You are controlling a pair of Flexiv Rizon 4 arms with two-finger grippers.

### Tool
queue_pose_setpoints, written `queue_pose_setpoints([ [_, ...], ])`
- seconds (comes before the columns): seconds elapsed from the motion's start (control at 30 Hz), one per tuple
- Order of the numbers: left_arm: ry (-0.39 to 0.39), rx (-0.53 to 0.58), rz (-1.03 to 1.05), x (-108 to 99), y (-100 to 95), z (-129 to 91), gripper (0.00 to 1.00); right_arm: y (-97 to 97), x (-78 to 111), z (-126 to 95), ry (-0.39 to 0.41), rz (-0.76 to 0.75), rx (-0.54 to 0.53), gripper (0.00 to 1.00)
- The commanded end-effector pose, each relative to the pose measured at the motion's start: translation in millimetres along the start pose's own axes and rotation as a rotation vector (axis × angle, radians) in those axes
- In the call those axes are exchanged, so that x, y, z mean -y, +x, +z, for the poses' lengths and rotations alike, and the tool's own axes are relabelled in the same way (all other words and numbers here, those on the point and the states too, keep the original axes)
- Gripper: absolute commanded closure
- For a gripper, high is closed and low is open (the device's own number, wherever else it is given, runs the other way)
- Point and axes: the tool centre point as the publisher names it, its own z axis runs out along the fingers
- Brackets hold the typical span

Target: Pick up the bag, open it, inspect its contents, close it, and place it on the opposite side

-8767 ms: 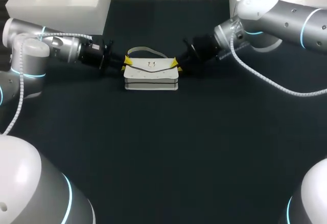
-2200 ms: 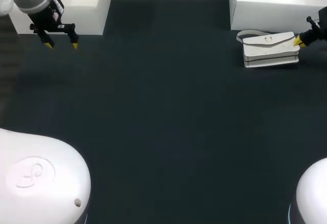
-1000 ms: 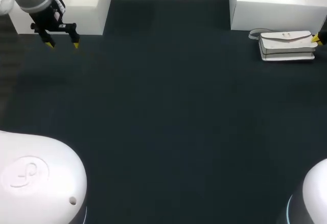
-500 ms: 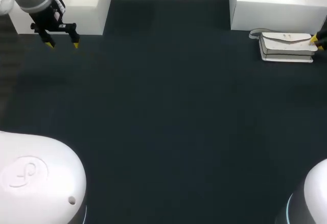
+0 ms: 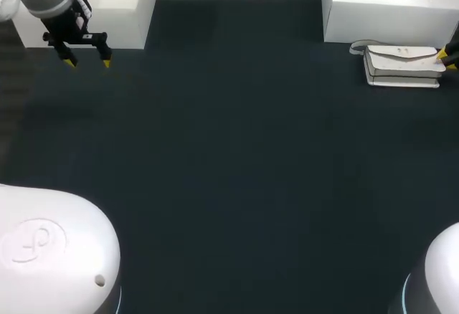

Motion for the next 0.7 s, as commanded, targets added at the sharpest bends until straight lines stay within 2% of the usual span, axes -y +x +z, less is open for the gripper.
queue_pose_setpoints([
  [0.03, 0.0, 0.002, 0.0, 0, 0.3, 0, 0.0, -0.9, -4.6, 6, 0.245, -0.001, 0.003, 0.75],
  [0.23, 0.0, 0.002, 0.0, 0, 0.3, 0, 0.0, -2.6, -2.8, 8, 0.257, 0.002, 0.007, 0.8],
  [0.4, 0.0, 0.002, 0.0, 0, 0.3, 0, 0.0, -4.1, -2.2, 10, 0.275, 0.009, 0.0, 0.76],
  [0.47, 0.0, 0.002, 0.0, 0, 0.3, 0, 0.0, -5.1, -2.1, 12, 0.286, 0.017, -0.016, 0.82],
  [0.5, 0.0, 0.002, 0.0, 0, 0.3, 0, 0.0, -5.6, -2.6, 12, 0.292, 0.019, -0.027, 0.96],
  [0.53, 0.0, 0.002, 0.0, 0, 0.3, 0, 0.0, -6.1, -3.5, 13, 0.292, 0.019, -0.027, 1.0],
  [0.7, 0.0, 0.002, 0.0, 0, 0.3, 0, 0.0, -8.0, -12.1, 13, 0.29, 0.031, -0.045, 1.0],
])
